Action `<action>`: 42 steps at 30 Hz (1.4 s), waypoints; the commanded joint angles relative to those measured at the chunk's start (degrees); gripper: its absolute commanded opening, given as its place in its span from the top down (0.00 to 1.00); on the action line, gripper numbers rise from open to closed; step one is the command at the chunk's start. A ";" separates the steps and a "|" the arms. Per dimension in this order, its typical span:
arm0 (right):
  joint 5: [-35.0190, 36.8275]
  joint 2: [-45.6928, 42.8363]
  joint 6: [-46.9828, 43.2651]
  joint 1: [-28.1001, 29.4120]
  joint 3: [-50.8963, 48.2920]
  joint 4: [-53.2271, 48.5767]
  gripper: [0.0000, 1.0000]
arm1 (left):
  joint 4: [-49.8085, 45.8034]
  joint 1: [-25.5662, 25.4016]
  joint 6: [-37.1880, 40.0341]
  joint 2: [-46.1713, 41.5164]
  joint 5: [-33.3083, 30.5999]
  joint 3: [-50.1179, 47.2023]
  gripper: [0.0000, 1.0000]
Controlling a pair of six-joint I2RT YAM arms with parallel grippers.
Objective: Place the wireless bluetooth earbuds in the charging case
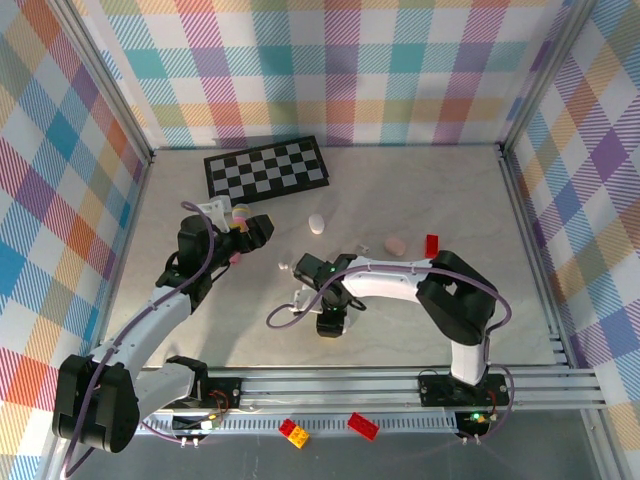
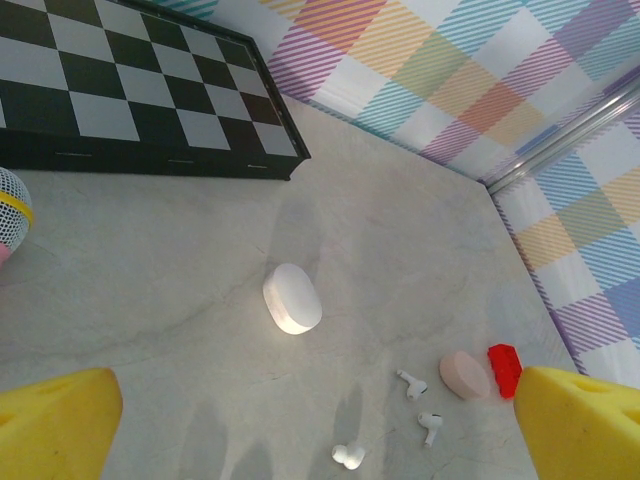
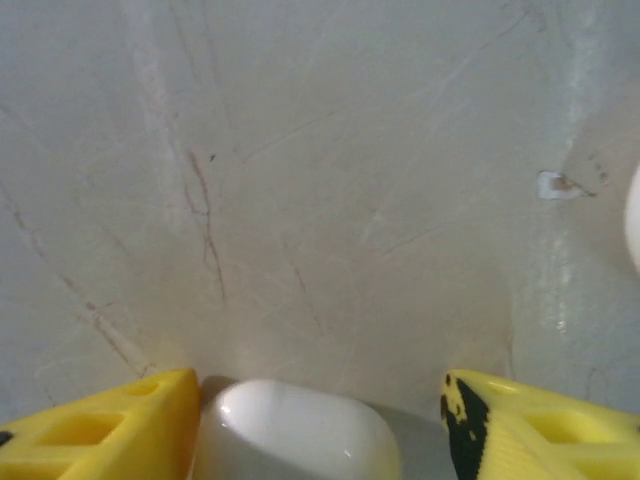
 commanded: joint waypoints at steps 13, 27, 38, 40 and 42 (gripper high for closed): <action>4.13 0.67 11.84 0.50 3.67 -5.21 0.38 | -1.29 0.64 1.41 -0.23 0.33 0.92 0.00; 3.11 -3.66 48.47 0.49 9.99 -12.99 0.19 | -2.58 0.64 2.26 1.77 1.15 2.52 0.00; -0.55 5.24 43.69 -0.73 15.60 -22.53 0.23 | -4.07 0.72 3.87 2.61 0.77 2.77 0.00; -0.73 6.19 43.29 -1.19 15.58 -22.37 0.23 | -4.26 0.73 4.09 2.46 0.73 2.77 0.00; -0.73 7.08 43.02 -1.73 15.29 -22.04 0.24 | -4.51 0.72 4.18 2.38 0.69 2.77 0.00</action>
